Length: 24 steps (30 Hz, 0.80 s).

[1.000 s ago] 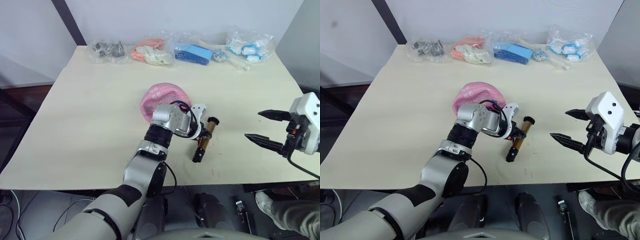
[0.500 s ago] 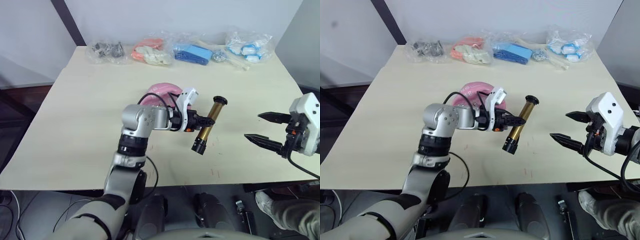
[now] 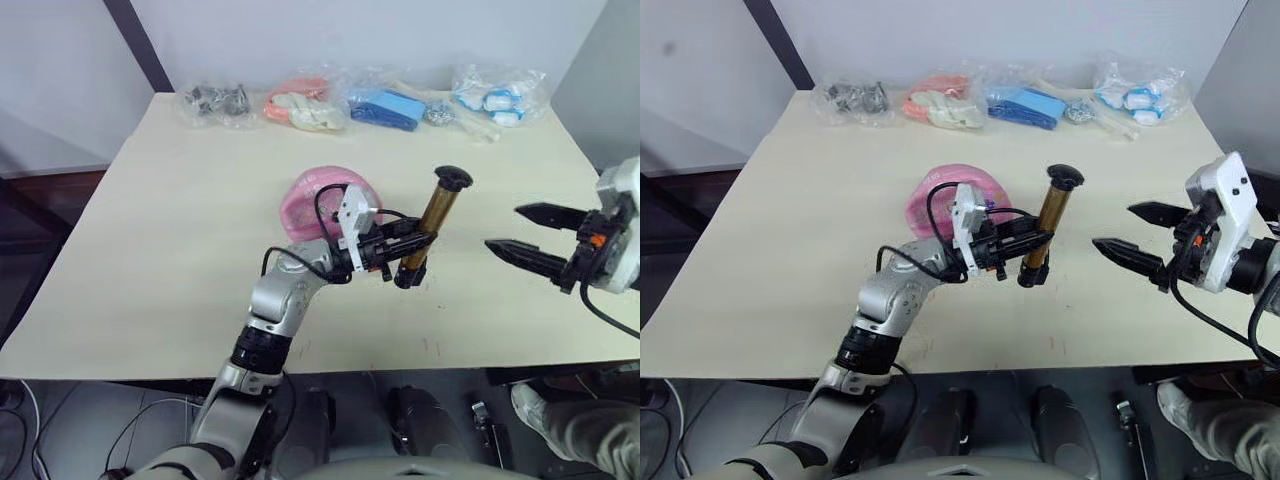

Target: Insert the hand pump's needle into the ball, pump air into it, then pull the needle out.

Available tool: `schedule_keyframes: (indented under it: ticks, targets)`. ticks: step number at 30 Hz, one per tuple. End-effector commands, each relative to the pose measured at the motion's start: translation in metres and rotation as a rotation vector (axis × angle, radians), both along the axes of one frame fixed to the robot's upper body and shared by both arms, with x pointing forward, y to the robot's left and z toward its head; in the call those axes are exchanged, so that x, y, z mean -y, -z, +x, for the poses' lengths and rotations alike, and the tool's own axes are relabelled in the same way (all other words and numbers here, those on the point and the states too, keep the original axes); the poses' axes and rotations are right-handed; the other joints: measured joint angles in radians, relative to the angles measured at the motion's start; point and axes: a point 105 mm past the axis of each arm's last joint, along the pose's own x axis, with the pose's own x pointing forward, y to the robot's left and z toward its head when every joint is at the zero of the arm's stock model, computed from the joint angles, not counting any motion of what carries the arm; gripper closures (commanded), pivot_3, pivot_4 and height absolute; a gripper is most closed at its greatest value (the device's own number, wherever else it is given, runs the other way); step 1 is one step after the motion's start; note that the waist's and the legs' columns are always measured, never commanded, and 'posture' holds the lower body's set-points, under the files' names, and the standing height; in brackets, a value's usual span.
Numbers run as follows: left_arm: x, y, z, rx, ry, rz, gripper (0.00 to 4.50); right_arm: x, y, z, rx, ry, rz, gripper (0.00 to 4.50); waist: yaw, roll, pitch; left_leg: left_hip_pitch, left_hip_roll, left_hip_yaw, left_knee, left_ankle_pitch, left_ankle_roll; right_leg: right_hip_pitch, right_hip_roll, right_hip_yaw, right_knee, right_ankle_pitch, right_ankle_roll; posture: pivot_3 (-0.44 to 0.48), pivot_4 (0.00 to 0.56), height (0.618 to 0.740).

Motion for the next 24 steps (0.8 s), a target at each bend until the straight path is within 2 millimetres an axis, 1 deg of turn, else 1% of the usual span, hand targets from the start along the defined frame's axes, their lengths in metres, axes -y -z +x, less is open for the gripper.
schedule_keyframes:
  ticks: [1,6,10,12,14,16,18,24]
  targets:
    - [0.0,-0.002,-0.008,0.114,0.052,-0.076,3.45,-0.013,-0.009,-0.002,0.057,-0.03,0.019,0.0,0.001,0.0,0.0,0.0,0.0,0.0,0.0,0.0,0.0,0.0,0.0,0.0,0.0,0.0,0.0,0.0,0.15,0.74]
    - [0.001,0.016,-0.012,0.198,0.067,-0.096,3.45,-0.032,-0.012,0.001,0.057,-0.087,0.098,0.0,0.001,0.0,0.0,-0.001,0.0,0.0,0.001,0.0,0.0,0.0,0.0,0.0,0.0,-0.001,0.003,0.0,0.15,0.74]
    - [0.004,0.019,-0.012,0.241,0.062,-0.118,3.45,-0.051,-0.01,0.005,0.04,-0.138,0.136,0.0,-0.001,0.0,0.0,-0.001,0.0,-0.001,0.001,0.0,0.0,0.0,0.001,0.0,0.0,-0.001,0.002,0.0,0.15,0.74]
    - [0.005,0.019,-0.013,0.257,0.066,-0.122,3.45,-0.057,-0.01,0.009,0.032,-0.149,0.157,0.0,-0.001,0.0,0.0,0.0,0.0,-0.001,0.001,0.0,0.0,0.0,0.001,0.0,0.0,-0.001,0.002,0.0,0.15,0.74]
    - [0.004,0.022,-0.012,0.266,0.064,-0.119,3.45,-0.065,-0.011,0.012,0.018,-0.171,0.195,0.0,-0.001,0.0,0.0,-0.001,0.001,-0.001,0.001,0.0,0.0,0.0,0.001,-0.001,0.0,-0.001,0.002,0.0,0.15,0.74]
    - [0.002,0.025,-0.011,0.272,0.06,-0.113,3.45,-0.073,-0.008,0.015,0.001,-0.192,0.206,0.0,-0.001,0.0,0.0,-0.001,0.001,-0.001,0.001,0.0,0.0,0.0,0.001,-0.001,0.0,-0.001,0.002,0.0,0.15,0.74]
    - [0.001,0.025,-0.011,0.279,0.059,-0.113,3.45,-0.076,-0.005,0.018,-0.007,-0.195,0.207,0.0,-0.001,0.0,0.0,-0.001,0.001,-0.002,0.001,0.0,0.0,0.0,0.001,-0.001,0.0,-0.001,0.002,0.0,0.15,0.74]
    - [-0.002,0.024,-0.01,0.279,0.045,-0.12,3.45,-0.078,-0.007,0.02,-0.015,-0.204,0.237,0.0,-0.001,0.0,0.0,-0.002,0.0,-0.003,0.001,0.0,0.0,0.0,0.001,-0.002,0.0,0.0,0.0,0.0,0.15,0.74]
